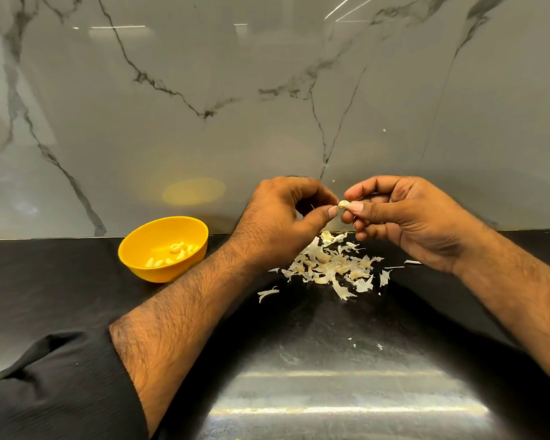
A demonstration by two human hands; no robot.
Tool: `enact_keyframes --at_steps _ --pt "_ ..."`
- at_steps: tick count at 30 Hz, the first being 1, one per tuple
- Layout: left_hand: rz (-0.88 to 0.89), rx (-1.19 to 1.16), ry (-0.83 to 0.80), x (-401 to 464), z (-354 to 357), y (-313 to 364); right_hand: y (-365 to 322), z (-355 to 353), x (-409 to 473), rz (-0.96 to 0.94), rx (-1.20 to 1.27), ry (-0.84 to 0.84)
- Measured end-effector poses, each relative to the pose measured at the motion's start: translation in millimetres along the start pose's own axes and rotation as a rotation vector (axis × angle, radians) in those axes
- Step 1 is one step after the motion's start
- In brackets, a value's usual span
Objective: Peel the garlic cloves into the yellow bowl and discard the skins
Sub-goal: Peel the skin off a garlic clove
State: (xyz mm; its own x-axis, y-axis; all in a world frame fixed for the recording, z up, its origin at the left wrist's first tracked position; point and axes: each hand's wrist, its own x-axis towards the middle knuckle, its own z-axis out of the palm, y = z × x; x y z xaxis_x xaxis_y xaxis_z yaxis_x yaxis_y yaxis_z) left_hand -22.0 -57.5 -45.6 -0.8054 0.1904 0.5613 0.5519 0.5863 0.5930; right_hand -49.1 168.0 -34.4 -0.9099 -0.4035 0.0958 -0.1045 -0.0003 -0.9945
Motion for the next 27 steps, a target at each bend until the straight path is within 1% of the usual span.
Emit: enact_keyframes --at_steps 5,11,14,18,21,27 --pt "0.045 0.027 0.004 -1.3 0.9 1.1 -1.2 1.3 -1.1 0.006 -0.017 -0.001" --pt "0.099 0.141 0.034 -2.3 3.8 -0.2 2.3 2.6 0.3 0.073 0.061 -0.022" --pt "0.12 0.148 0.059 -2.1 5.5 0.7 3.1 4.1 1.5 0.091 0.091 -0.04" --pt "0.118 0.124 0.045 -1.6 5.4 -0.6 4.1 2.8 1.7 0.067 0.094 -0.027" --pt "0.079 0.066 0.039 -1.8 4.6 -1.6 5.5 4.2 1.1 0.037 0.019 -0.019" --pt "-0.006 -0.088 0.021 -1.2 3.5 0.0 8.7 9.0 1.0 -0.093 -0.295 0.066"
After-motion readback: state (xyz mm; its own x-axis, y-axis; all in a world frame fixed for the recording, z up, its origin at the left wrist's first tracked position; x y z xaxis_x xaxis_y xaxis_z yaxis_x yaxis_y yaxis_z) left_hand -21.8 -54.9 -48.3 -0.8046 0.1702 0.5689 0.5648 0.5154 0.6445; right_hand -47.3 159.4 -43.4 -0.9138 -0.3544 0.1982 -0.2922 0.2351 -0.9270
